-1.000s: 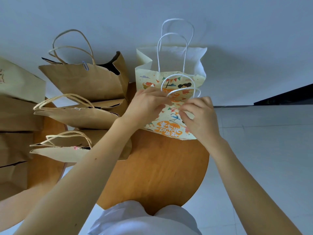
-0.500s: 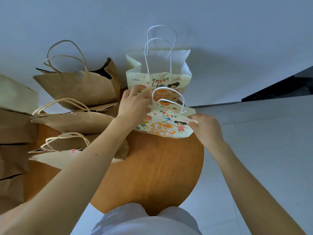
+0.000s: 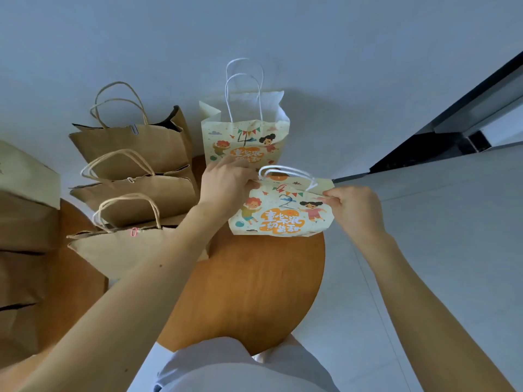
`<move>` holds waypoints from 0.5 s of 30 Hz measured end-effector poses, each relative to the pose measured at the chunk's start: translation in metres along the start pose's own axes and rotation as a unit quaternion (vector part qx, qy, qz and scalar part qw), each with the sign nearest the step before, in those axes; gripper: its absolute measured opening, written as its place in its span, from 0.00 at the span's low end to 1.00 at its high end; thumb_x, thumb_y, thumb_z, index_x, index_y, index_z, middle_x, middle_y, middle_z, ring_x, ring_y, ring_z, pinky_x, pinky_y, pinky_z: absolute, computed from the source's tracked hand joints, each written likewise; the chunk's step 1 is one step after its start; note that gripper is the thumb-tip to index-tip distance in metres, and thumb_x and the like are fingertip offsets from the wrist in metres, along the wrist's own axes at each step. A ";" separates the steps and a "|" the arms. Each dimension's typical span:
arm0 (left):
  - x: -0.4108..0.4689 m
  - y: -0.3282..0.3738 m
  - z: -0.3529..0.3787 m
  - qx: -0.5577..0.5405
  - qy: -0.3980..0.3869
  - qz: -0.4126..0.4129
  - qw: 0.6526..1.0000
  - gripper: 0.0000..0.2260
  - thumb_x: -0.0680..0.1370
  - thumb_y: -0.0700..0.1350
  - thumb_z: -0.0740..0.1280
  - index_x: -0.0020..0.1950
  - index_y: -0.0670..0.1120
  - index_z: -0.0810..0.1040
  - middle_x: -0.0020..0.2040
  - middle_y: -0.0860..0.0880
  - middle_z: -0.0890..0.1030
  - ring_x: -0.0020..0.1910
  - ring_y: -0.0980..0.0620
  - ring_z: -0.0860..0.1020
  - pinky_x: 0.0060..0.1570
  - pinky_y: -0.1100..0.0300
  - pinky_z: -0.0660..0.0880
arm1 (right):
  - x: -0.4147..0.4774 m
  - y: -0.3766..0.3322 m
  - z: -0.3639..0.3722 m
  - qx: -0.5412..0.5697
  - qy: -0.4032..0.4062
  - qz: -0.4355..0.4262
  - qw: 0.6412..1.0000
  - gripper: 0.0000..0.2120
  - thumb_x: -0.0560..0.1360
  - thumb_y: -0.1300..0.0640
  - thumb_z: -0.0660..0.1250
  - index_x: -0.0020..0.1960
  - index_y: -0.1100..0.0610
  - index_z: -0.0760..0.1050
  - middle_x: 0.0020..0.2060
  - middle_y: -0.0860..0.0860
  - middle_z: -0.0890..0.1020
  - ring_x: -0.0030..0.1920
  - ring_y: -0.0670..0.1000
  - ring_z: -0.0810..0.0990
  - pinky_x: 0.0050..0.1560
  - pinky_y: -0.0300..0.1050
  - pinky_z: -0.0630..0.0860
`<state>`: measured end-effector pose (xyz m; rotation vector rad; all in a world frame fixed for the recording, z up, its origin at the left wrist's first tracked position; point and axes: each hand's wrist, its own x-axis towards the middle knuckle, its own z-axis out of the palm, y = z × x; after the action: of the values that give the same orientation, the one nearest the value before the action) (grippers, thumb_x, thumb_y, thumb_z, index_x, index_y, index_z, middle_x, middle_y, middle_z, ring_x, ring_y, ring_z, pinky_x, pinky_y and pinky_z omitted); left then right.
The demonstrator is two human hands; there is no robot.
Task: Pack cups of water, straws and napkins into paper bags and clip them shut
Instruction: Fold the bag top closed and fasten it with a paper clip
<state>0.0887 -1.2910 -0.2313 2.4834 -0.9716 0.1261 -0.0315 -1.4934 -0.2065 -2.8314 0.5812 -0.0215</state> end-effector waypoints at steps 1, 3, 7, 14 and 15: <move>-0.008 0.009 -0.002 -0.001 0.000 0.002 1.000 0.05 0.72 0.43 0.72 0.46 0.44 0.84 0.44 0.47 0.83 0.43 0.41 0.76 0.39 0.55 0.66 | -0.010 0.004 -0.005 0.002 0.004 -0.001 1.000 0.09 0.76 0.58 0.65 0.53 0.57 0.82 0.42 0.56 0.83 0.37 0.50 0.70 0.29 0.38 0.59; -0.023 0.026 -0.004 0.007 -0.002 -0.004 1.000 0.07 0.74 0.44 0.70 0.49 0.45 0.84 0.48 0.47 0.82 0.48 0.42 0.75 0.41 0.54 0.68 | -0.027 0.011 -0.012 0.004 0.005 -0.008 1.000 0.09 0.76 0.57 0.65 0.52 0.57 0.82 0.40 0.55 0.83 0.36 0.50 0.70 0.29 0.34 0.58; -0.066 0.058 -0.007 0.018 0.008 -0.042 0.999 0.07 0.76 0.45 0.68 0.51 0.47 0.83 0.48 0.49 0.81 0.50 0.45 0.74 0.42 0.57 0.65 | -0.064 0.025 -0.018 0.014 -0.003 -0.038 0.999 0.08 0.76 0.57 0.66 0.50 0.57 0.83 0.39 0.54 0.83 0.37 0.52 0.74 0.31 0.40 0.61; -0.159 0.093 -0.009 0.014 0.012 -0.108 0.994 0.06 0.75 0.43 0.69 0.49 0.45 0.84 0.45 0.49 0.81 0.45 0.47 0.74 0.30 0.63 0.61 | -0.130 0.028 -0.010 0.001 -0.042 -0.091 0.995 0.10 0.76 0.57 0.66 0.55 0.56 0.81 0.46 0.53 0.84 0.42 0.53 0.77 0.29 0.32 0.57; -0.171 0.094 -0.010 0.013 0.012 -0.112 0.994 0.06 0.74 0.43 0.70 0.48 0.45 0.84 0.44 0.49 0.81 0.44 0.47 0.74 0.31 0.62 0.63 | -0.139 0.026 -0.007 -0.001 -0.051 -0.097 0.994 0.10 0.76 0.56 0.65 0.55 0.56 0.81 0.47 0.53 0.84 0.44 0.54 0.78 0.29 0.32 0.57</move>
<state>-0.1002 -1.2407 -0.2286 2.5881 -0.6781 0.0963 -0.1700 -1.4641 -0.2009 -2.8589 0.2825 0.0873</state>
